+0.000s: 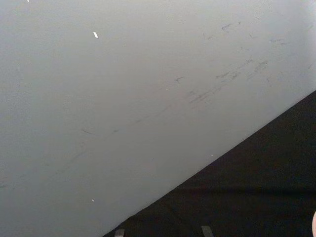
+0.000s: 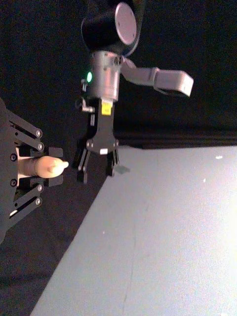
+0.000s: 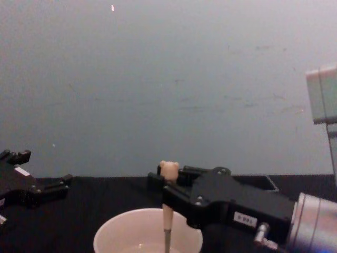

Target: Pick up the stirring spoon with one hand, stir inside the cup, then place it back in its original position.

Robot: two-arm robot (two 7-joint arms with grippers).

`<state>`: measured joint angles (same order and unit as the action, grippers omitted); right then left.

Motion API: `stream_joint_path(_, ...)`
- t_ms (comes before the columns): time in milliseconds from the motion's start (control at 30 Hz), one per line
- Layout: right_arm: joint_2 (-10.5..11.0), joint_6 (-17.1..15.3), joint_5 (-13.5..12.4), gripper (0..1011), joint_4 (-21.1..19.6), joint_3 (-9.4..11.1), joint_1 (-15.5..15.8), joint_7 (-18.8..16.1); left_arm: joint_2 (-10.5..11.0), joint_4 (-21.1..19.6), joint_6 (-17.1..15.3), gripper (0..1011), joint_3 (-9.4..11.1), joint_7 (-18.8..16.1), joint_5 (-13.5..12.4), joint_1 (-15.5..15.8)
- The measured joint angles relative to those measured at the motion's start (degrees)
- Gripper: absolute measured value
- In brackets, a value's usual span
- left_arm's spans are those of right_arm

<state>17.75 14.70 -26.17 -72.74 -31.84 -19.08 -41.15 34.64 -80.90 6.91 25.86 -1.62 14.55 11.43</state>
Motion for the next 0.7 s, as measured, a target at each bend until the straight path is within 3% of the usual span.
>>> stream_joint_path(267,-0.79,-0.22,-0.24,211,0.12,-1.6,-0.37,-1.16,0.0,0.0,0.0,1001,0.0,0.0,0.0,0.0)
stream_joint_path(700,-4.27,2.08,0.87,210,6.07,-2.67,-5.02,-1.18,0.0,0.0,0.0,1001,0.0,0.0,0.0,0.0)
